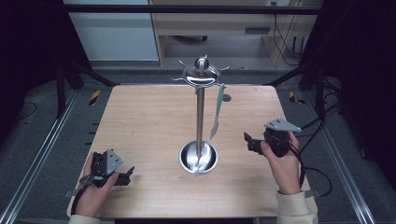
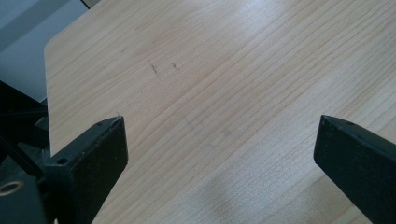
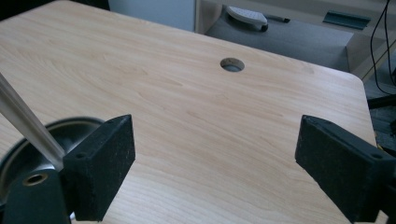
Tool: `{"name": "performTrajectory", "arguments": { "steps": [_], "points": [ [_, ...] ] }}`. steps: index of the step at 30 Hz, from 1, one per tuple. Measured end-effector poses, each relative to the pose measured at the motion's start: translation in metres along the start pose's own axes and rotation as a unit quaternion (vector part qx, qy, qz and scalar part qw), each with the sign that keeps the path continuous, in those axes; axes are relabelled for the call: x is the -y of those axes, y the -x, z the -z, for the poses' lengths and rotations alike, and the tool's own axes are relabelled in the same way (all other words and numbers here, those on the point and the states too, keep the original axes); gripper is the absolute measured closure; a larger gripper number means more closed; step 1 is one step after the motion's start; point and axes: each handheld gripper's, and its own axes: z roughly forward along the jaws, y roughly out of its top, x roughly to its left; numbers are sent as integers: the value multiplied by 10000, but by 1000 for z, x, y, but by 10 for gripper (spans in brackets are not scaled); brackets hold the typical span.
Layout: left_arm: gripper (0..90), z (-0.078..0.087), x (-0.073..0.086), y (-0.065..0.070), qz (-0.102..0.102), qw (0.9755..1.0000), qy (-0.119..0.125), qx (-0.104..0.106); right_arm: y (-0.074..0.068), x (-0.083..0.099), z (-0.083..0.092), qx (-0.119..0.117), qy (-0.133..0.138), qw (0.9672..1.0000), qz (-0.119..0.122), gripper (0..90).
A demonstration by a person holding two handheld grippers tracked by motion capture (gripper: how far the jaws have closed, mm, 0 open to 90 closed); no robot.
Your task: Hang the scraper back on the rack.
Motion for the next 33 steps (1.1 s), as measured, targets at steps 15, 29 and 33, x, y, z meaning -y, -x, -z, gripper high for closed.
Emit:
{"name": "performTrajectory", "arguments": {
  "steps": [15, 29, 33],
  "points": [
    [27, -2, 0, 0, -24, 10000, -56, 11, 1, 44, -23, -150, -274, 9993, -189, 125],
    [27, -5, 2, 1, 21, 9997, -239, 37, 0, 65, -52, -290, -639, 9972, -252, 128],
    [28, -6, 2, 0, 65, 9996, -267, 50, 0, 67, -53, -262, -695, 9970, -223, 128]
  ]
}}
